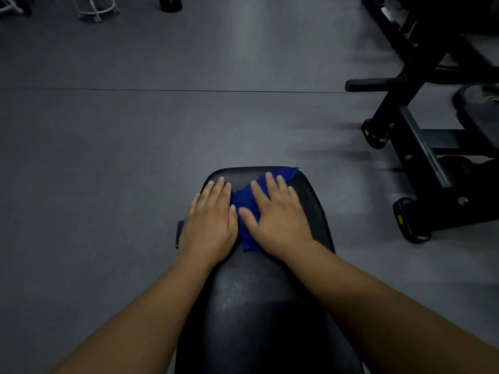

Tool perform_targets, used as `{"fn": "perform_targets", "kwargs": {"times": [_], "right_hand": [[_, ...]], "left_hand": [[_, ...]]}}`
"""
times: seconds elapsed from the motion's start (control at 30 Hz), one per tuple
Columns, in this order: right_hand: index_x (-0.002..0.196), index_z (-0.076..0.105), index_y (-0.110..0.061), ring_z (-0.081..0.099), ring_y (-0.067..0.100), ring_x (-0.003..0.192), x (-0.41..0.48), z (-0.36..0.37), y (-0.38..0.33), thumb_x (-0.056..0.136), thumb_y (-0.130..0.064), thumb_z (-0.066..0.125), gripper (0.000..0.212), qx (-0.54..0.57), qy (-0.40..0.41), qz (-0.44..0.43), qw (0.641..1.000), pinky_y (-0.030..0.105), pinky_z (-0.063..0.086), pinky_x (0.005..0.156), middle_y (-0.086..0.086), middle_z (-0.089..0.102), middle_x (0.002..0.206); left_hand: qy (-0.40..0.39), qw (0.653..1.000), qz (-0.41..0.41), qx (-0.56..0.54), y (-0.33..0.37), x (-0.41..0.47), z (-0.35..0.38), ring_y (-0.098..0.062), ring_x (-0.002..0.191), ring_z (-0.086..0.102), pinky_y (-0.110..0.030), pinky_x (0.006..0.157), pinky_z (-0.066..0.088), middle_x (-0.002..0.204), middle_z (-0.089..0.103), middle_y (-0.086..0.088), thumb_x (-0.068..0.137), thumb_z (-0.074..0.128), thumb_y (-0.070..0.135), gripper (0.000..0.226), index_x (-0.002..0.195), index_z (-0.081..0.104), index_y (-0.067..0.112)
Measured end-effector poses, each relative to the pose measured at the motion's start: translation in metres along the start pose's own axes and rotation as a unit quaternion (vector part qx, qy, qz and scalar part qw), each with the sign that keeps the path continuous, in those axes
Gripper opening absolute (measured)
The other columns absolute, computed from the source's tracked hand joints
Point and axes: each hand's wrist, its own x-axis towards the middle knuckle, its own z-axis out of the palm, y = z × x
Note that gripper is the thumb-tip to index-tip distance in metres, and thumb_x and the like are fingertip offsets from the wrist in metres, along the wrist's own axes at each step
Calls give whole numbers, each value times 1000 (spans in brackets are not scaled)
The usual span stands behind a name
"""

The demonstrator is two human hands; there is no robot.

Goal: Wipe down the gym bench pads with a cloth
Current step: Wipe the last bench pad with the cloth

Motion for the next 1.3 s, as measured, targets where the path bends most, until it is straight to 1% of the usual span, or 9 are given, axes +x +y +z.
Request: {"fn": "perform_targets", "kwargs": {"times": [0.07,0.27,0.43,0.67,0.83,1.03,1.13,1.2,1.3], "right_hand": [[157,25,-23,9,25,153,-14,-3,17,93,-61,19,74,-22,-7,-54,998,43,9,123,7,12,166],[140,48,-11,43,35,131,62,-16,15,86,-44,13,73,-16,30,89,995,43,25,112,21,48,144],[158,21,-20,4,24,153,17,-1,-18,103,-44,31,61,16,-14,-54,998,38,4,124,9,9,166],[158,18,-12,5,24,153,-55,-9,-1,96,-47,9,71,-51,-56,-27,997,39,5,123,10,9,166],[158,16,-10,7,28,153,-141,-14,-18,86,-54,0,86,-42,-92,-21,995,43,9,122,14,9,165],[135,45,-3,50,27,112,-182,-31,-41,101,-31,31,46,-176,-107,77,975,36,41,92,14,51,127],[150,22,6,29,38,141,-199,-11,-37,104,-31,26,60,-156,-116,114,974,40,30,115,29,27,154],[155,-1,3,-2,39,151,-200,-2,-36,105,-30,23,65,-105,-117,112,981,44,8,124,29,-5,161],[157,-7,-6,-15,35,151,-183,5,-41,104,-38,21,68,-31,-69,104,992,45,-3,124,23,-15,162]], "left_hand": [[7,1000,6,-10,-1,1,1,-18,152,20,-39,124,16,163,27,-3,94,13,41,70,153,37,12],[30,998,-12,-44,2,1,2,-20,151,23,-39,124,17,164,26,-6,100,31,28,57,154,33,10],[-3,997,-11,-77,3,-3,-7,-15,152,18,-38,125,11,165,21,-2,90,32,22,69,158,22,16],[-60,995,66,38,33,-56,-18,-21,144,37,-42,120,25,154,46,-4,85,27,34,68,146,48,14],[-114,988,95,49,50,-122,-38,-15,153,14,-36,125,4,163,27,-1,96,36,34,60,153,37,16],[-87,987,66,-120,78,-187,-35,-17,147,33,-36,123,23,157,39,-2,95,18,37,65,150,44,13],[-98,992,73,-25,73,-192,-29,-16,143,40,-42,119,28,153,46,3,102,18,46,61,145,50,18],[-121,989,87,22,66,-185,-28,-14,151,22,-44,123,10,162,28,7,100,5,52,68,154,35,23],[-120,989,80,42,50,-166,-23,-11,154,-1,-41,123,-7,167,2,11,94,-12,53,74,159,11,27]]}}
